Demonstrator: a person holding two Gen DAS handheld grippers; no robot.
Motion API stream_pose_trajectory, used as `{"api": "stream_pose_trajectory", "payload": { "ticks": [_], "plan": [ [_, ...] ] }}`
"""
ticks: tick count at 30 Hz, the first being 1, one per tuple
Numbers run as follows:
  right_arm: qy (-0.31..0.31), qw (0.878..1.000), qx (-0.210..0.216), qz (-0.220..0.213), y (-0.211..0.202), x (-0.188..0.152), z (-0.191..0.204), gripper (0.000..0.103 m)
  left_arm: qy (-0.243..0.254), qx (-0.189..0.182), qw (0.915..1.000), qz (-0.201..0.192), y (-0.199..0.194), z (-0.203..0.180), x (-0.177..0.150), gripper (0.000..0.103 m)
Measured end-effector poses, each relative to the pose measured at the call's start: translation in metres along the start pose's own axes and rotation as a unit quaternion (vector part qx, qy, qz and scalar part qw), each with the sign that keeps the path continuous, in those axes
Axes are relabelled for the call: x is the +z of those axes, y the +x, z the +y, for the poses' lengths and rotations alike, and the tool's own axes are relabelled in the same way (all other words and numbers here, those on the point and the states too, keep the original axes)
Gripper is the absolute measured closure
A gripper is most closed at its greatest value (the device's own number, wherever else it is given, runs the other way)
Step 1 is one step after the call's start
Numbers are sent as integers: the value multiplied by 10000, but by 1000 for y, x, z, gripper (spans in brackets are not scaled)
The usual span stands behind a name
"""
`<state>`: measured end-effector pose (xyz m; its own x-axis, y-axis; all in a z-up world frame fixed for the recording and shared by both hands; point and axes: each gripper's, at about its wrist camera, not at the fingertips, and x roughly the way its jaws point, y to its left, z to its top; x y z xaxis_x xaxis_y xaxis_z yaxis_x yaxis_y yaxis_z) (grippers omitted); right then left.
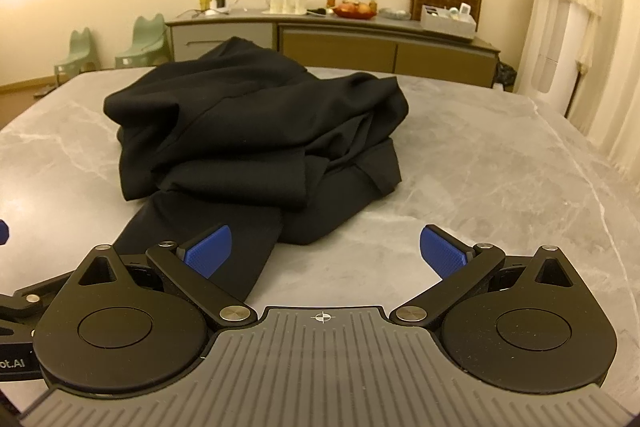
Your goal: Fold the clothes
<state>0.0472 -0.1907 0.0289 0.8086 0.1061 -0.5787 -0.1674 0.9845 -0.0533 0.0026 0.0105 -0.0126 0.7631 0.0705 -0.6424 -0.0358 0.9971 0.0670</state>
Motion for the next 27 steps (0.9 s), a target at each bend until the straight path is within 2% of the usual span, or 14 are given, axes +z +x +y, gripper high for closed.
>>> {"api": "stream_pose_trajectory", "payload": {
  "ticks": [4, 7, 10, 11, 12, 13, 14, 15, 16, 17, 18, 27],
  "plan": [
    [10, 10000, 71, 19, -1, 0, -1, 1, -34, -40, 10000, 24, 0, 1, 0, 2],
    [21, 9998, 201, 18, -2, 0, -2, 2, -54, -76, 9999, 49, 0, 1, -1, 15],
    [-19, 9995, 308, 45, -2, 0, 0, 15, -72, -112, 9999, 73, 0, 2, -1, 27],
    [-36, 9994, 341, 64, -2, 0, 0, 22, -60, -126, 9999, 66, -1, 1, -2, 37],
    [-53, 9992, 374, 86, -2, -1, 1, 32, -49, -140, 9999, 61, -2, 1, -2, 52],
    [-71, 9991, 415, 106, -2, -1, 1, 38, -40, -155, 9998, 75, -2, 1, -2, 59],
    [-77, 9989, 456, 125, -2, -1, 2, 52, -45, -200, 9997, 94, -1, 1, -2, 74],
    [-67, 9985, 520, 148, -2, -2, 2, 66, -57, -227, 9997, 116, -1, 1, -3, 93],
    [-43, 9980, 601, 174, -1, -2, 1, 73, -62, -230, 9996, 142, -1, 1, -3, 101],
    [-28, 9977, 651, 188, -2, -1, 1, 89, -77, -233, 9996, 150, 0, 2, -3, 102],
    [-19, 9974, 697, 184, -2, -1, 0, 101, -99, -228, 9996, 126, -1, 2, -4, 102],
    [-110, 9964, 831, 79, -11, 1, 4, 103, -92, -186, 9998, -44, -10, 1, -3, 103]
  ]
}}
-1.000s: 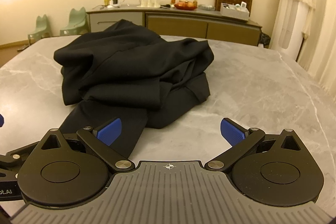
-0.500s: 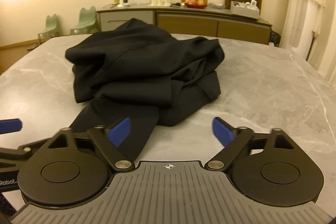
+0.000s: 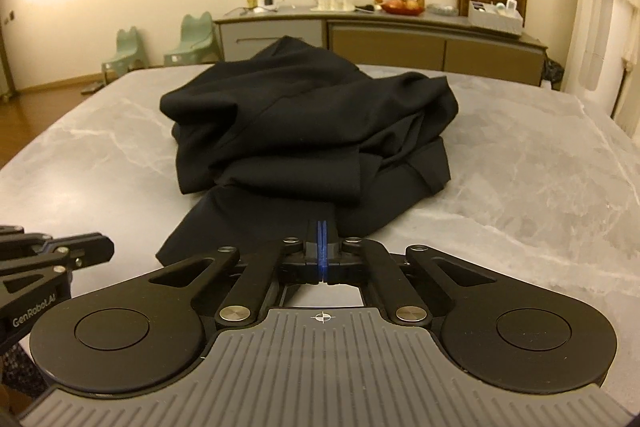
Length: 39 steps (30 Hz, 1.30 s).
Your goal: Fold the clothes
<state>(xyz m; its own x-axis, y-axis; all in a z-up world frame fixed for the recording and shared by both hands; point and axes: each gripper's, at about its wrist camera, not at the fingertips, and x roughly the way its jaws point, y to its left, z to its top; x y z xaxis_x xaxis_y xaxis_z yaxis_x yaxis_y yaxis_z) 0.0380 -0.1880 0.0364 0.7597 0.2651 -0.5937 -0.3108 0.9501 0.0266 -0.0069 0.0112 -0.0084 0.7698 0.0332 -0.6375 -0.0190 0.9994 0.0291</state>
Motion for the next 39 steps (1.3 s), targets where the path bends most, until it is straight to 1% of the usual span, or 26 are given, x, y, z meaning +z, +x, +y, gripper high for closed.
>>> {"api": "stream_pose_trajectory", "payload": {
  "ticks": [4, 10, 11, 12, 13, 14, 15, 17, 19, 20, 25, 28, 33, 36, 39],
  "plan": [
    [4, 10000, -18, -2, -1, 0, 0, 103, -19, 38, 10000, -4, -1, 1, 1, 103],
    [38, 9999, -161, 17, 1, -1, -4, 103, -38, 89, 10000, -18, -2, 2, 2, 102],
    [60, 9998, -196, 28, 2, -1, -5, 101, -27, 113, 9999, -18, -3, 2, 2, 102],
    [85, 9997, -233, 37, 2, -2, -6, 92, -16, 86, 10000, -27, -3, 1, 2, 94],
    [79, 9995, -289, 30, 3, -2, -7, 87, -4, 61, 10000, -35, -4, 1, 2, 87],
    [78, 9994, -340, 27, 3, -2, -8, 68, -5, 54, 10000, -36, -4, 0, 2, 60],
    [73, 9992, -386, -13, 2, -2, -9, 44, -6, 47, 10000, -41, -4, 0, 3, 29],
    [62, 9988, -476, -109, 0, -2, -9, 30, -45, 39, 9998, -169, -7, -1, 2, 3],
    [21, 9986, -511, -149, -1, -2, -8, 24, -88, -4, 9997, -234, -7, -2, 2, 1],
    [0, 9985, -525, -167, -1, -2, -8, 21, -120, -12, 9997, -193, -6, -1, 2, 1],
    [2, 9985, -537, -143, -1, -1, -9, 20, -286, -34, 9996, -24, -1, 4, 3, 1],
    [13, 9984, -542, -158, -2, -1, -9, 19, -361, 12, 9993, -18, 0, 10, 8, 0],
    [-14, 9983, -561, -123, 2, -2, -9, 17, -356, 32, 9994, -43, 5, 20, 32, 0],
    [-9, 9981, -612, -65, 7, -1, -11, 14, -300, -15, 9995, 1, 16, 25, 48, 0],
    [16, 9977, -680, 3, 14, -1, -14, 14, -110, -62, 9998, 149, 40, 25, 63, 0]
  ]
}}
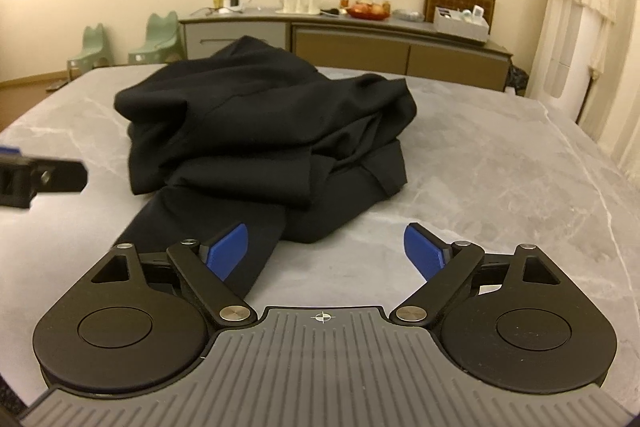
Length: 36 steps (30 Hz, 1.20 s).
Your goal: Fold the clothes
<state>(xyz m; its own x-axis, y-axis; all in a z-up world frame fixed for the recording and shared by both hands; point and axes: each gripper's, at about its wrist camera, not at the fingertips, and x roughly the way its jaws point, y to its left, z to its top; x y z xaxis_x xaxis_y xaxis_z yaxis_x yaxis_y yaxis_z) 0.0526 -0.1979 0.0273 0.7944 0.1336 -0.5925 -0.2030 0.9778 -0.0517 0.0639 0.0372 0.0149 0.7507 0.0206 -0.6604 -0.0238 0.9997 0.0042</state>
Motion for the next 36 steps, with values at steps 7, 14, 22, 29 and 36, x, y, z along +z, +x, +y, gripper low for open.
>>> {"api": "stream_pose_trajectory", "payload": {
  "ticks": [7, 14, 22, 29, 36],
  "plan": [
    [43, 9997, 188, 173, 44, 27, -15, 9, 227, -136, 9987, 446, 65, -6, 11, 0],
    [-350, 9985, 165, 384, 112, 59, -18, 9, -446, -264, 9970, 583, 108, 0, 20, 0],
    [-98, 9944, 1018, 251, 126, 73, -31, 102, -543, -350, 9978, 178, 131, 1, 58, 87],
    [514, 9237, 3033, -2285, -27, 114, -82, 103, -1131, -957, 9702, -1919, 11, 54, 164, 97],
    [-281, 9914, 1184, -472, 63, 89, -57, 42, 1, -117, 9997, -214, 65, 45, 150, 84]
  ]
}}
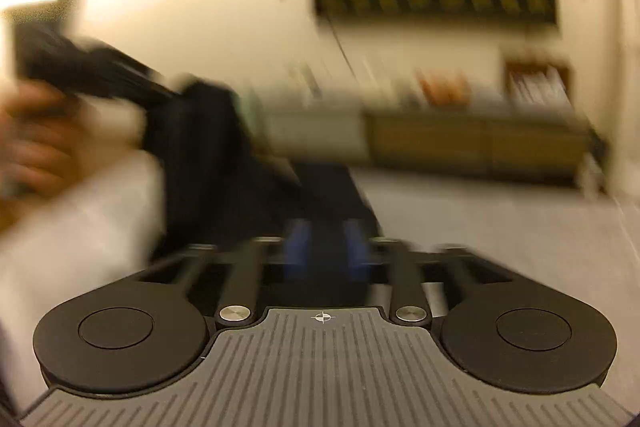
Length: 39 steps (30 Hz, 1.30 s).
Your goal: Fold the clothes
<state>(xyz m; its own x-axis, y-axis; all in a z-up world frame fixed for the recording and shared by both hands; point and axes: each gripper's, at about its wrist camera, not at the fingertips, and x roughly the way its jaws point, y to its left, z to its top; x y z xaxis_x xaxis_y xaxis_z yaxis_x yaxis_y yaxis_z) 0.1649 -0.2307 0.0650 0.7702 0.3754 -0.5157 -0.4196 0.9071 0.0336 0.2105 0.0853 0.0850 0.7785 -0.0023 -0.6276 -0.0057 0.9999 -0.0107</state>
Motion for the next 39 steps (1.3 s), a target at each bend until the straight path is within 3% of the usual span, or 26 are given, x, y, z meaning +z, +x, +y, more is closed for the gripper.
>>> {"api": "stream_pose_trajectory", "payload": {
  "ticks": [1, 2, 3, 4, 5, 9, 10, 11, 12, 13, 15, 17, 19, 20, 22, 25, 26, 28, 29, 30, 32, 35, 37, 38, 39],
  "plan": [
    [-19, 9997, -16, 229, 13, -6, 3, 41, -19, 38, 10000, 23, -2, 6, -16, 80],
    [-15, 9995, -32, 302, 20, -9, 5, 37, -42, 75, 10000, 40, -5, 12, -32, 66],
    [3, 9995, -19, 316, 25, -11, 8, 22, -149, 110, 9998, -16, -12, 22, -48, 49],
    [23, 9995, 2, 323, 30, -13, 10, 13, -258, 155, 9995, -55, -20, 30, -63, 42],
    [70, 9996, 23, 286, 35, -14, 10, 2, -358, 188, 9992, -27, -22, 38, -73, 38],
    [353, 9985, 147, 395, 71, -14, 13, 4, -589, 107, 9979, 227, -17, 69, -104, 37],
    [411, 9978, 177, 487, 82, -14, 15, 8, -660, 133, 9974, 276, -14, 76, -109, 37],
    [420, 9969, 203, 637, 95, -14, 16, 37, -776, 124, 9964, 332, -9, 83, -114, 37],
    [442, 9954, 280, 799, 106, -8, 15, 89, -925, 104, 9950, 371, -5, 91, -116, 37],
    [505, 9935, 385, 941, 115, -3, 15, 101, -1035, 93, 9939, 380, -4, 98, -116, 37],
    [488, 9967, 314, 562, 102, 13, 20, 102, -1178, 61, 9925, 321, -9, 109, -113, 38],
    [631, 9970, 209, -406, 51, 38, 13, 102, -1277, -2, 9917, 160, -21, 116, -108, 38],
    [1027, 9883, -31, -1129, -2, 50, -7, 103, -1397, -89, 9902, -24, -34, 121, -104, 33],
    [1024, 9864, -350, -1239, -16, 50, -15, 103, -1477, -148, 9889, -22, -36, 123, -104, 31],
    [953, 9836, -1327, -761, -11, 37, -30, 103, -1561, -188, 9875, 65, -37, 124, -104, 31],
    [512, 9752, -2021, 744, 30, 7, -31, 95, -1592, -241, 9868, 155, -37, 122, -104, 31],
    [281, 9739, -2182, 564, 26, 3, -16, 85, -1583, -246, 9870, 158, -37, 121, -103, 30],
    [-259, 9717, -2344, -150, 11, 1, 24, 48, -1588, -238, 9869, 126, -38, 124, -103, 30],
    [-613, 9715, -2222, -557, 6, 2, 50, 20, -1602, -223, 9868, 114, -38, 124, -103, 29],
    [-993, 9722, -1956, -821, 7, 2, 75, 6, -1609, -231, 9866, 106, -38, 125, -103, 27],
    [-1810, 9742, -1152, -698, 21, -1, 124, 3, -1590, -236, 9869, 152, -32, 122, -102, 24],
    [-2868, 9580, -81, -44, 58, -16, 184, 4, -1521, -266, 9876, 283, -23, 118, -104, 24],
    [-3255, 9446, 21, 422, 88, -31, 200, 12, -1442, -249, 9887, 338, -20, 113, -107, 24],
    [-3207, 9453, 58, 592, 96, -30, 198, 37, -1379, -258, 9895, 349, -20, 109, -109, 24],
    [-3110, 9474, 96, 750, 102, -27, 194, 75, -1318, -267, 9903, 358, -20, 106, -110, 24]
  ]
}}
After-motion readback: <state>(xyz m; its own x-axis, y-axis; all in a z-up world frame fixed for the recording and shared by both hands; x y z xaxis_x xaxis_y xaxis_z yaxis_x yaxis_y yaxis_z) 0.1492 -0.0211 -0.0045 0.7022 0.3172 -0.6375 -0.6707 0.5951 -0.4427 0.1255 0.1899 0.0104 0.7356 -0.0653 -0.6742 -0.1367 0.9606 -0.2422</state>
